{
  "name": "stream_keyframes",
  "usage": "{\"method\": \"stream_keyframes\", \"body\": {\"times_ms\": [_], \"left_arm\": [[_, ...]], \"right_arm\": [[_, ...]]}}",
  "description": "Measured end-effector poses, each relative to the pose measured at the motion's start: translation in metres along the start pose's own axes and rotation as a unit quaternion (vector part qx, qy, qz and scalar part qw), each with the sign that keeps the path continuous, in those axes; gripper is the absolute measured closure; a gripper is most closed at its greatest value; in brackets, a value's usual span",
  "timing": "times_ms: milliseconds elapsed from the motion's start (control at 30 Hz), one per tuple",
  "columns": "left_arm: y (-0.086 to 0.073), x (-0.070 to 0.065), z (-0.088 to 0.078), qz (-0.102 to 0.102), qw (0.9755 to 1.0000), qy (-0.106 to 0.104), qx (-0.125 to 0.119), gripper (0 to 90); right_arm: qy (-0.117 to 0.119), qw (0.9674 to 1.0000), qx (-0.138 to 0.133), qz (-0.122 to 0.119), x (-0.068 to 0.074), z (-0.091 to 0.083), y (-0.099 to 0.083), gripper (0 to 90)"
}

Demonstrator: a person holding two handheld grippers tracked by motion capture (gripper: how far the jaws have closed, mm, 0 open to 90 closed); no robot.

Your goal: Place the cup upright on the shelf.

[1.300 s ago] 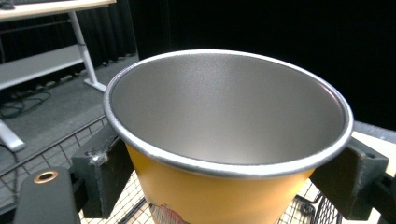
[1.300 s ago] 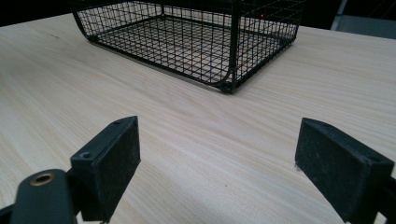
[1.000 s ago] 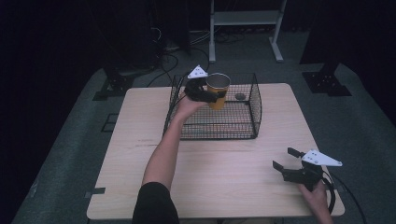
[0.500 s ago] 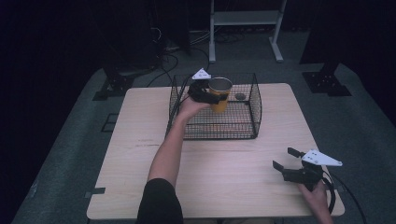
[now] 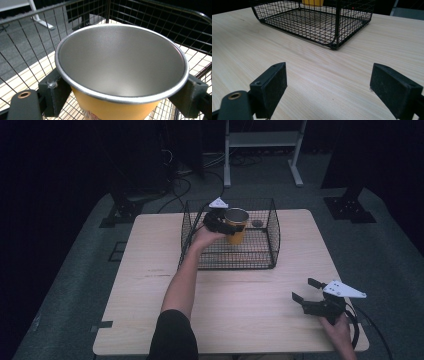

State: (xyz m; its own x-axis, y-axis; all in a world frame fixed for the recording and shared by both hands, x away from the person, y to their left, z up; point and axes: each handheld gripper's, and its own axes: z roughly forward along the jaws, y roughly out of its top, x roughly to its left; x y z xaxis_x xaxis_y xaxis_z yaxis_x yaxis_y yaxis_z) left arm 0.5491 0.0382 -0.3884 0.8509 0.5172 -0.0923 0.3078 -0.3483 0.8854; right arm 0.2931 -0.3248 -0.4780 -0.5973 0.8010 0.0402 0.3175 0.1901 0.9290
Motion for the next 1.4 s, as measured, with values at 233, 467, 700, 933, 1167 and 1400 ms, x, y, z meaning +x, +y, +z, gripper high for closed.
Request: {"method": "stream_keyframes", "body": {"times_ms": [233,467,700,933,1167,1400], "left_arm": [[-0.004,0.002,0.005,0.001,0.9999,0.0,0.014,14.5],[-0.006,0.001,0.009,0.003,0.9997,-0.003,0.025,14.5],[-0.007,0.0,0.013,0.01,0.999,-0.007,0.042,14.4],[-0.008,0.001,0.018,0.014,0.998,-0.009,0.061,14.3],[-0.009,0.002,0.021,0.011,0.9971,-0.016,0.073,14.3],[-0.011,0.001,0.024,0.015,0.996,-0.013,0.087,14.3]], "right_arm": [[0.0,1.0,0.0,0.001,0.0,0.0,0.0,13.1],[0.0,1.0,0.0,0.0,0.0,0.0,0.0,13.1],[0.0,1.0,0.0,-0.002,0.0,0.0,0.0,13.1],[0.001,1.0,0.0,-0.002,0.0,0.0,0.0,13.1],[0.001,1.0,0.0,-0.002,0.0,0.0,0.0,13.1],[0.001,1.0,0.0,-0.003,0.0,0.0,0.0,13.1]]}}
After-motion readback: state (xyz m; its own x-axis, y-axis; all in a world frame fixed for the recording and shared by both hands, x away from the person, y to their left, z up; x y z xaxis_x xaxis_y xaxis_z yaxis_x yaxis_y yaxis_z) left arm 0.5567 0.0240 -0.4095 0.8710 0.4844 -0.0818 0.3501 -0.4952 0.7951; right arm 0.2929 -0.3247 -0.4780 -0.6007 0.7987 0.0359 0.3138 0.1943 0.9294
